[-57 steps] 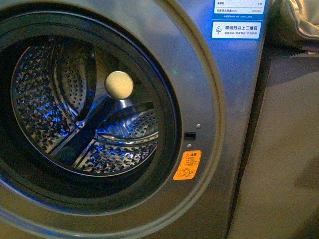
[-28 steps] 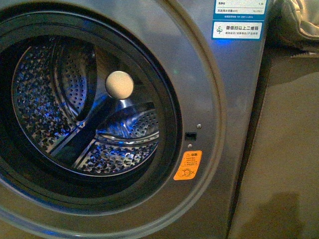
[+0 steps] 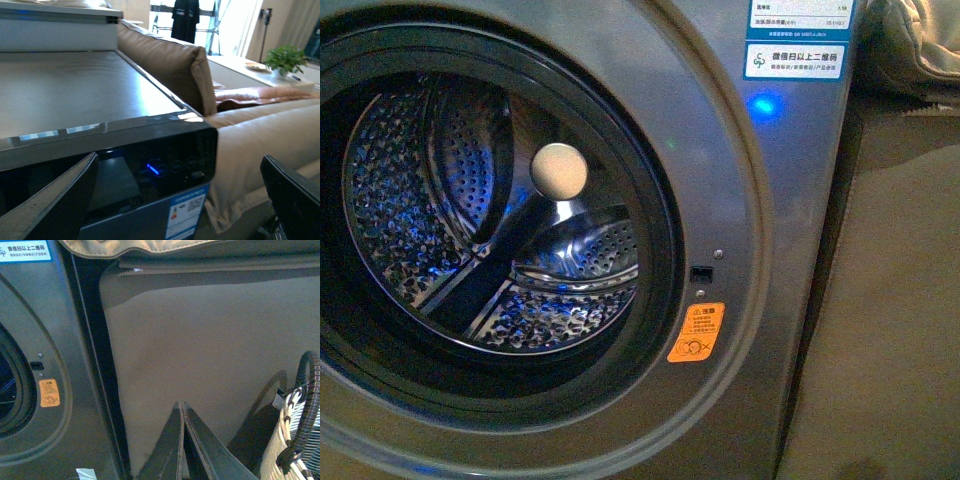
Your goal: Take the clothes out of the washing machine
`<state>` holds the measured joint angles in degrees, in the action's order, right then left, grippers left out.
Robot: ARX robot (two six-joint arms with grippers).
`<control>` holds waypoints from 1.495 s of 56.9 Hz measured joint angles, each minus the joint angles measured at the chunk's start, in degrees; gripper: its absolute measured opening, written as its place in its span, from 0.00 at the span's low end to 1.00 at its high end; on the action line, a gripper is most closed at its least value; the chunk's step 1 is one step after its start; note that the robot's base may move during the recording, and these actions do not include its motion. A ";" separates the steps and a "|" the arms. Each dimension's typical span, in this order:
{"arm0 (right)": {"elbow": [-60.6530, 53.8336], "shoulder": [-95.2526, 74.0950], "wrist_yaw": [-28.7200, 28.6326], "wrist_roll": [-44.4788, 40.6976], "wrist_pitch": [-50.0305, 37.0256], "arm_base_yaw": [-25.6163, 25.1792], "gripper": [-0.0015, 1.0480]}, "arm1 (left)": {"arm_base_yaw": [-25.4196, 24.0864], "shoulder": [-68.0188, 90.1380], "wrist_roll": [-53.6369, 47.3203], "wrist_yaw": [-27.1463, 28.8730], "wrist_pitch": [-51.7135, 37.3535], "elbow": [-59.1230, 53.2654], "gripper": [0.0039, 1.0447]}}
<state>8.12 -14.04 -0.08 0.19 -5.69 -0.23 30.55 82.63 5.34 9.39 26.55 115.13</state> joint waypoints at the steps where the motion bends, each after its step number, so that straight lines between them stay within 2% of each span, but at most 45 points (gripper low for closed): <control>1: -0.28 0.26 0.00 -0.02 -0.02 0.00 0.02 | -0.59 -0.66 0.22 0.20 -0.24 -0.81 0.94; 7: -1.99 1.81 0.02 0.00 -0.04 0.00 0.02 | -3.50 -5.62 0.98 2.34 -1.57 -7.21 0.94; 12: -3.17 7.96 0.00 -0.02 5.95 0.00 0.02 | -6.08 -8.81 3.08 2.49 -1.09 -11.72 0.94; 23: -4.48 10.84 0.02 0.00 6.19 0.00 0.02 | -9.38 -9.31 6.56 3.39 -1.20 -16.26 0.94; 26: -4.79 11.08 0.02 0.00 6.19 0.00 0.02 | -9.51 -10.45 4.04 7.58 -3.23 -18.99 0.87; 30: -5.11 11.37 0.02 0.00 6.19 0.00 0.02 | -10.64 -14.45 0.22 8.68 -8.33 -26.71 0.77; 42: -7.72 13.70 0.00 -0.02 5.90 0.00 0.02 | -15.85 -30.53 -3.93 5.33 -22.75 -54.88 0.44; 58: -7.74 13.79 0.00 0.00 5.90 0.00 0.02 | -20.65 -40.98 -4.85 -0.15 -33.20 -80.37 0.02; 72: -7.74 13.79 0.00 -0.02 5.90 0.00 0.02 | -24.44 -49.59 -4.94 -3.67 -39.10 -94.71 0.03; 77: -7.74 13.79 0.00 0.00 5.90 0.00 0.02 | -28.63 -52.37 -4.96 -8.72 -40.04 -98.79 0.03; 85: -7.74 13.79 0.00 -0.02 5.90 0.00 0.02 | -30.34 -55.45 -4.96 -9.22 -40.87 -102.62 0.03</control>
<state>0.38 -0.25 -0.08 0.16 0.21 -0.23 0.21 27.18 0.38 0.16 -14.33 12.51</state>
